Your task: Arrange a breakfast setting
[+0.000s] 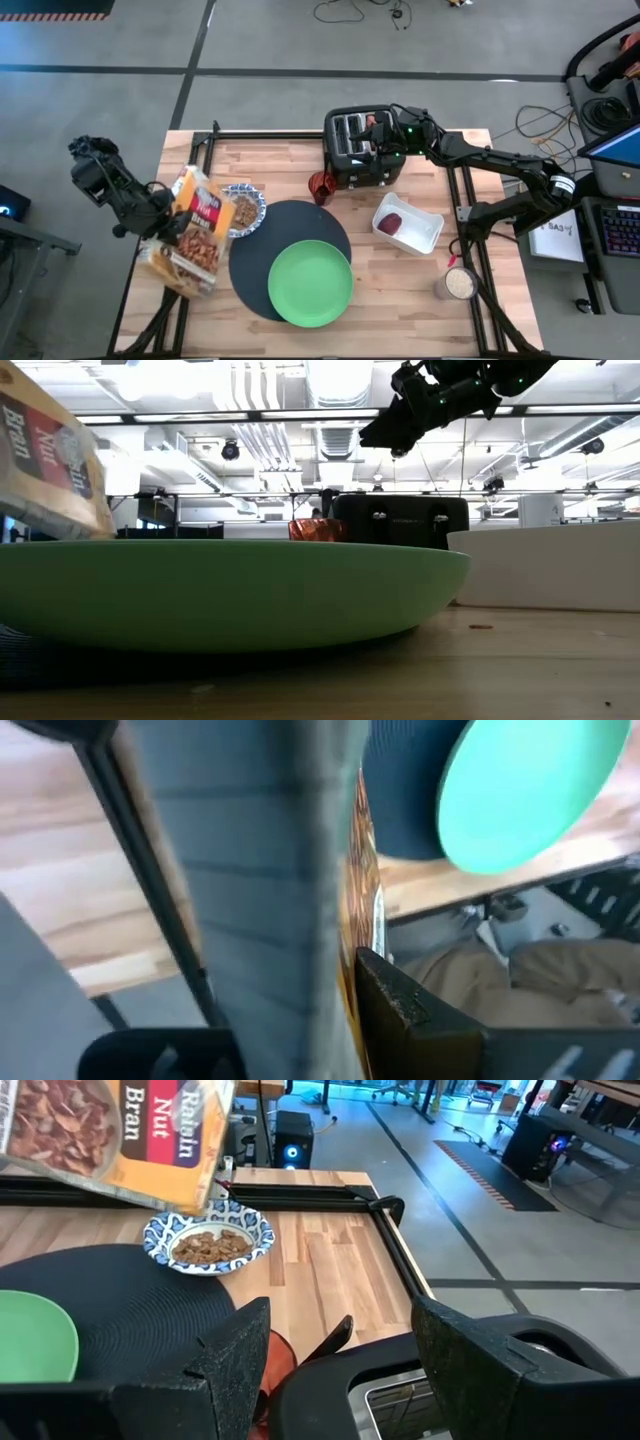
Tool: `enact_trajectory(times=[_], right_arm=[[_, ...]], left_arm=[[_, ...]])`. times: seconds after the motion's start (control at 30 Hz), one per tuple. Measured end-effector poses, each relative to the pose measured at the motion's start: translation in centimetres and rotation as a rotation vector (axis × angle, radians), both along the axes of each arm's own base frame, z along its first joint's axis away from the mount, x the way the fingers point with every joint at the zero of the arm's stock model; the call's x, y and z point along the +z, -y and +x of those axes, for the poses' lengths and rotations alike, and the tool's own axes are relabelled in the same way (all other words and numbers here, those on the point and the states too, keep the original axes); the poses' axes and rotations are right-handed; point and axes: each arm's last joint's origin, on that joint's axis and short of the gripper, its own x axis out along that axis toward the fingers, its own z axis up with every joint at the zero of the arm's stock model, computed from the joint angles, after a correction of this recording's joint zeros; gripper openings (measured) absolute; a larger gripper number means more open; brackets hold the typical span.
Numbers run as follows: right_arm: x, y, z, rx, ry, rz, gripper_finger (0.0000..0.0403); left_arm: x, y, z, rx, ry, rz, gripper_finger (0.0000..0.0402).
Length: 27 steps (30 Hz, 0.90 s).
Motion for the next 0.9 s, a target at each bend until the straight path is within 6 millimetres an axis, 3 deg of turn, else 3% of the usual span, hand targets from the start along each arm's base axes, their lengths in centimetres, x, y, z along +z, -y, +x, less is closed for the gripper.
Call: enact_trajectory(times=[0.37, 0.5, 0.77, 0.9], right_arm=[[-0.1, 0.0, 0.0, 0.004, -0.003, -0.016, 0.0233], [-0.1, 0.0, 0.0, 0.003, -0.003, -0.013, 0.0233], [-0.1, 0.0, 0.0, 0.003, -0.003, -0.012, 0.0233], [-0.1, 0.0, 0.0, 0.003, -0.003, -0.013, 0.0233]], left_arm=[[0.5, 0.2, 0.4, 0.012, 0.087, -0.047, 0.0000], [0.1, -0.4, -0.4, -0.001, -0.008, -0.037, 0.0000], [0.3, 0.4, 0.6, -0.031, 0.052, -0.048, 0.0000], [0.1, 0.3, 0.4, -0.009, -0.022, -0.068, 0.0000]])
